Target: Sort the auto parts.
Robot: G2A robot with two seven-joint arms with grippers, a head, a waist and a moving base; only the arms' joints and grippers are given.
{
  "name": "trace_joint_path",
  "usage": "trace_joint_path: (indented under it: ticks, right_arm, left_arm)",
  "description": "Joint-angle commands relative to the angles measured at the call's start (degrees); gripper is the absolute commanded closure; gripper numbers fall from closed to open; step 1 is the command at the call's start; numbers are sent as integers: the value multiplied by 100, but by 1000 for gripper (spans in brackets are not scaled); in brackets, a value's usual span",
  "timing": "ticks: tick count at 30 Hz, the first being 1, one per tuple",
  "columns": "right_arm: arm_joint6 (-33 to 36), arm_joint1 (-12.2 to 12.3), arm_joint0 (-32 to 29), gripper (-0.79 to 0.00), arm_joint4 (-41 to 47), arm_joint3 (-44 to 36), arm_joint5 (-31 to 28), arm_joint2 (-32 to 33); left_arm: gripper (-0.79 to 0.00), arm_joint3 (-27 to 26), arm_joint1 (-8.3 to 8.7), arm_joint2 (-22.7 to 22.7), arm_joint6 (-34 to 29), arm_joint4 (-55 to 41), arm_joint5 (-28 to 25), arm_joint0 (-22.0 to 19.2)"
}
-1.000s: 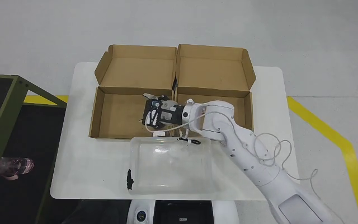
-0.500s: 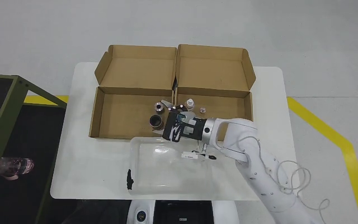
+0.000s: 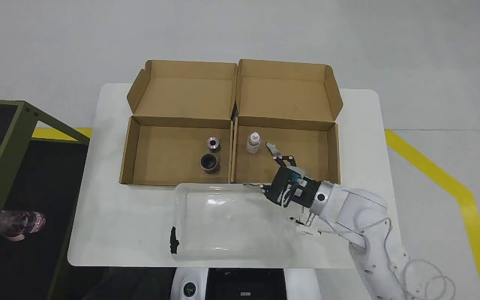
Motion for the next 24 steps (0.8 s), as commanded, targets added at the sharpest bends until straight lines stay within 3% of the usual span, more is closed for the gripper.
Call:
trace_joint_path:
  ticks: [1,11,18,24]
  right_arm:
    - [-162,40,-292,-668,-71,-54,47,234]
    - [-886,184,-1366,-720,-243,-328,324,1191]
    - [-1358,246,-1846,-785,-285,-365,567,1777]
    - [-1695,281,-2126,-785,-373,-279,740,2066]
  left_arm:
    - [-785,0,0,0,0,0,0,0]
    - [-785,0,0,0,0,0,0,0]
    - [-785,0,0,0,0,0,0,0]
    - [-785,0,0,0,0,0,0,0]
